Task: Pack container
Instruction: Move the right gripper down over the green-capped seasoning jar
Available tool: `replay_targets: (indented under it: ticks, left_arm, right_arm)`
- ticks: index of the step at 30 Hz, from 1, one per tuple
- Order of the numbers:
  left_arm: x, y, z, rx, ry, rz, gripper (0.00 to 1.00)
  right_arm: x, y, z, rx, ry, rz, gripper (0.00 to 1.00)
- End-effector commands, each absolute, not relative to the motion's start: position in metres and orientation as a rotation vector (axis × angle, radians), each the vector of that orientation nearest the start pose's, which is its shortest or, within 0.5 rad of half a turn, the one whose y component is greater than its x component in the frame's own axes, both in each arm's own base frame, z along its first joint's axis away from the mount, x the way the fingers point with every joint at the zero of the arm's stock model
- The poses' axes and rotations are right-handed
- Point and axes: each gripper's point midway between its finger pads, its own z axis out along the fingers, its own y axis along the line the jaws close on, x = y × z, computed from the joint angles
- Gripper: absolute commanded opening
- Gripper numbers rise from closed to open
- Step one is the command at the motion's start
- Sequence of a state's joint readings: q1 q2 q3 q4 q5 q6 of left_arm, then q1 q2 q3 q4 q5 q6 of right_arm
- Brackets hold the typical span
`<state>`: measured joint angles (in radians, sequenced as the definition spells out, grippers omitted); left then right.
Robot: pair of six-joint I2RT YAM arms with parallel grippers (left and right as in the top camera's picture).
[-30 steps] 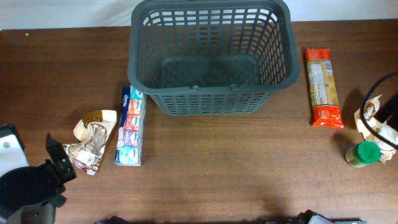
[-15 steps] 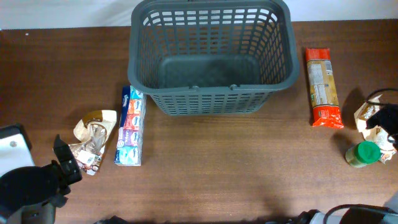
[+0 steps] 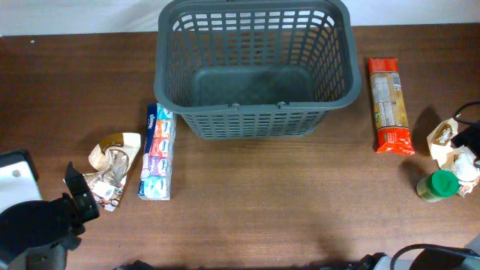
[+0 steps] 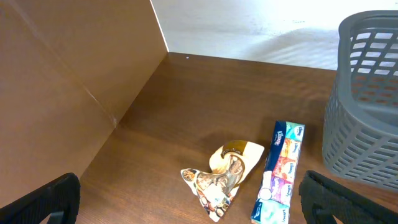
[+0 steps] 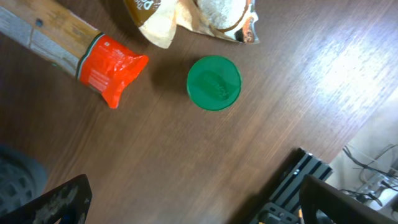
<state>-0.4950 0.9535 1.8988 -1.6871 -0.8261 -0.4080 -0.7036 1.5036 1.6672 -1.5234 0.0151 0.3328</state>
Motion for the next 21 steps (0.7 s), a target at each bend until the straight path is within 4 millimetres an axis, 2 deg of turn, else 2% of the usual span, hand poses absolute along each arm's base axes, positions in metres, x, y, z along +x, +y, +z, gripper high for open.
replay_targets:
  ticks: [1,6,10,12,17,21]
  left_arm:
    - [0.150,0.062,0.434,-0.300,2.052,0.409,1.00]
    - [0.150,0.062,0.434,-0.300,2.052,0.409,1.00]
    - [0.150,0.062,0.434,-0.300,2.052,0.409,1.00]
    - [0.150,0.062,0.434,-0.300,2.052,0.409,1.00]
    - [0.150,0.062,0.434,-0.300,2.052,0.409,1.00]
    - [0.150,0.062,0.434,-0.300,2.052,0.409,1.00]
  right_arm:
    - [0.216,-0.184,0.235,1.476,2.531,-0.047,0.99]
    - [0.203,-0.197,0.224,1.604,2.493,-0.193,0.99]
    - [0.188,-0.195,0.196,1.633,2.573,-0.252,0.99]
    - [0.189,-0.196,0.183,1.570,2.627,-0.257,0.99]
    - [0.195,-0.200,0.155,1.542,2.627,-0.249,0.99]
    - [0.202,-0.210,0.150,1.485,2.613,-0.266,0.99]
